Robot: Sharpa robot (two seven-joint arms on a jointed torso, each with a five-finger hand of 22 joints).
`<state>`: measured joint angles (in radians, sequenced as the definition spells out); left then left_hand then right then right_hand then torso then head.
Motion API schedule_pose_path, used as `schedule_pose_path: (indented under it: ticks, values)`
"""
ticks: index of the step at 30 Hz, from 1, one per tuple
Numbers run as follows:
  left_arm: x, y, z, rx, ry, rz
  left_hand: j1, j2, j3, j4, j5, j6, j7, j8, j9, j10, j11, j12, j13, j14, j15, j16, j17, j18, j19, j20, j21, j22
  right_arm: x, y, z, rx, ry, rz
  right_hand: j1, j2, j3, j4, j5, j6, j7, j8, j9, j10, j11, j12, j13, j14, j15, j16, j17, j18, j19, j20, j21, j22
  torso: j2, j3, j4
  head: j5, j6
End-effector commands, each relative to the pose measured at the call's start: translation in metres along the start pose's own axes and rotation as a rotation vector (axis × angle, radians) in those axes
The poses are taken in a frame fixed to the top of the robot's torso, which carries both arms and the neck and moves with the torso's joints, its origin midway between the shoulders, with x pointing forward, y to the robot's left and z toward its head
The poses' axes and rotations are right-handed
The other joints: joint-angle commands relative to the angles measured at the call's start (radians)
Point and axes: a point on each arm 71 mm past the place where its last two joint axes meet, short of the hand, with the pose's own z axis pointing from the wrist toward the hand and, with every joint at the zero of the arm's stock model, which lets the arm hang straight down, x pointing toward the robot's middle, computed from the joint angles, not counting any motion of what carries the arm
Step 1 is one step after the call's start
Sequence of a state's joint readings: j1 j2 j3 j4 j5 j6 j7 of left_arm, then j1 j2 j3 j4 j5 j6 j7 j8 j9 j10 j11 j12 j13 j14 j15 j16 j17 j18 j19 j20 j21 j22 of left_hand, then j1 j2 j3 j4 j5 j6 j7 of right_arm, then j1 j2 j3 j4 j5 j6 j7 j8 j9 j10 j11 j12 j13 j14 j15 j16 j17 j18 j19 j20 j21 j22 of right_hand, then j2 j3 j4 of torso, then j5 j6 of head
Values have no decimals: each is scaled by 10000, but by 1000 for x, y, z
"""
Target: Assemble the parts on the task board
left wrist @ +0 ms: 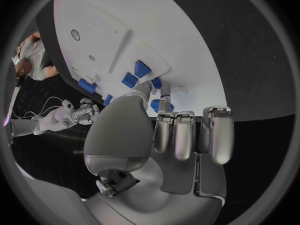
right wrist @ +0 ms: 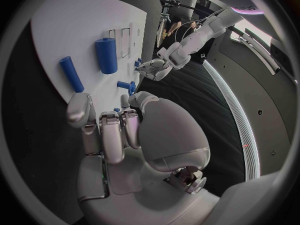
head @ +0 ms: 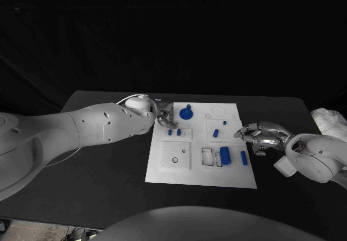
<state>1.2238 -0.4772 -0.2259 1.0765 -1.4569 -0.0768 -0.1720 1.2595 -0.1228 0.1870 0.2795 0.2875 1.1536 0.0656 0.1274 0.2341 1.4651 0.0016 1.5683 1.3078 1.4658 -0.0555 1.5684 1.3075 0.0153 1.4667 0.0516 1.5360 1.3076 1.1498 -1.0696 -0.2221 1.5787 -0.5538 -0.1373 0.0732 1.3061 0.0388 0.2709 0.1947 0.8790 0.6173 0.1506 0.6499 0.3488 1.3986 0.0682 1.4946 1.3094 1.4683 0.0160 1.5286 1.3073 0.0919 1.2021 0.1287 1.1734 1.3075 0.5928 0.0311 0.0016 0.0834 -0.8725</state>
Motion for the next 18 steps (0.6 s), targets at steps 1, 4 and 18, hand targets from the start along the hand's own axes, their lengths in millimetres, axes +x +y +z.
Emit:
schedule_pose_path:
  ticks: [1,4,18]
  values:
    - [6,4,0,-555,474,289,219,-17,98,-21,85,-114,26,23,27,1057,-28,25,2630,1050,10,24,2633,-36,804,54,-71,2477,2,0,0,0,224,-47,123,1,55,21,-36,77,-5,-48,-10,5,72,-14,1192,188,65,-47,1754,109,4,44,-4,1277,-2,1,-1,11,-1]
    - [6,5,1,-661,461,326,374,7,187,-26,205,-127,26,57,82,1057,-40,25,2630,1050,0,24,2633,-30,795,45,-92,2469,2,0,0,5,231,-48,123,1,55,21,-36,77,-5,-48,-10,5,72,-14,1192,188,65,-47,1754,109,4,44,-4,1277,0,2,1,9,-1]
    - [4,3,3,-464,124,182,1534,-171,1810,-691,237,-422,80,202,479,1057,-19,25,2630,1050,-10,24,2633,-12,760,8,-180,2442,3,0,1,31,259,-51,144,-6,125,-28,-35,52,2,-74,-20,-36,70,-34,1159,163,67,-60,1730,119,-38,47,-40,1264,1,5,3,64,-1]
